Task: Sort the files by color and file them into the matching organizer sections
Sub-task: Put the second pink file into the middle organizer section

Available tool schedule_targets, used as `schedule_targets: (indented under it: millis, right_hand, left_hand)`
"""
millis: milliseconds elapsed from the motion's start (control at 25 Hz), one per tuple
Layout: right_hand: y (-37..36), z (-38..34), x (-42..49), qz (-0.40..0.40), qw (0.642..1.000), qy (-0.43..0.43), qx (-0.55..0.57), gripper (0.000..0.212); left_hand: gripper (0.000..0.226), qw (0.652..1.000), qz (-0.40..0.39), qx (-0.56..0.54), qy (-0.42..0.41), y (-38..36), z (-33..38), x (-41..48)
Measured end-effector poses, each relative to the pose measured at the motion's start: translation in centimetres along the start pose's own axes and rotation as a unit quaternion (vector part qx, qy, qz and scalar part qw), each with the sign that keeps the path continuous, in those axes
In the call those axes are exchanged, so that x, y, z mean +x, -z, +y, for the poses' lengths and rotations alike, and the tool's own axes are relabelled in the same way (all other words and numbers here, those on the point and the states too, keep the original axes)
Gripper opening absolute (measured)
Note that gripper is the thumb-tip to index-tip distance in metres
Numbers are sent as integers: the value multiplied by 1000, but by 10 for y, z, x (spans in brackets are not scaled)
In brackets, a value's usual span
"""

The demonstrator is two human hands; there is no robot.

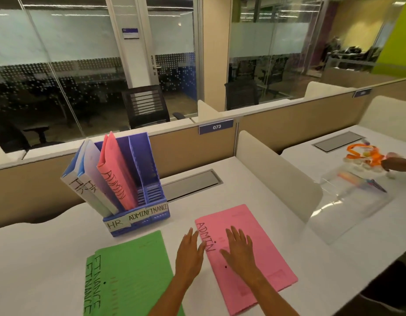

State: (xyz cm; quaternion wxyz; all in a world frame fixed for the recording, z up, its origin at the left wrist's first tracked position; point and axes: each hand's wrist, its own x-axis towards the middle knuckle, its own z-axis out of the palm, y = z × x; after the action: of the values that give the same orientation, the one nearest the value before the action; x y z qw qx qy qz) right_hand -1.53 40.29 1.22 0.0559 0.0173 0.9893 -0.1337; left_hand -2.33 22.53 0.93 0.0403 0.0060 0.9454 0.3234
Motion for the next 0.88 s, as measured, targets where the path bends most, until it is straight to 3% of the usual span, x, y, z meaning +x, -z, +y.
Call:
schedule_targets:
  millis: [360,480,600,760,800,880]
  right_hand:
    - [-17,62,-28,-48,997,-63,13,74]
    - [-28,71,-32,-77,994,-69,32,73]
    - [-35,77,-33,-86,993,-63,55,67]
    - [-35,83,-28,-89,990,-61,88,57]
    - [-36,84,-28,-89,990,-62,94,56]
    - [-39,84,-29,-85,989,-64,100,56]
  left_hand:
    - [65,993,-118,-20,-11,-44,25,-11]
    - [60,988,-76,-121,55,-52,30,-11]
    - [66,920,-5,-318,231,-51,36,-7]
    - [79,830,19,-455,322,-55,38,13]
    - [71,821,13,-462,334,-55,38,16]
    - [41,837,-6,-436,332,-56,40,18]
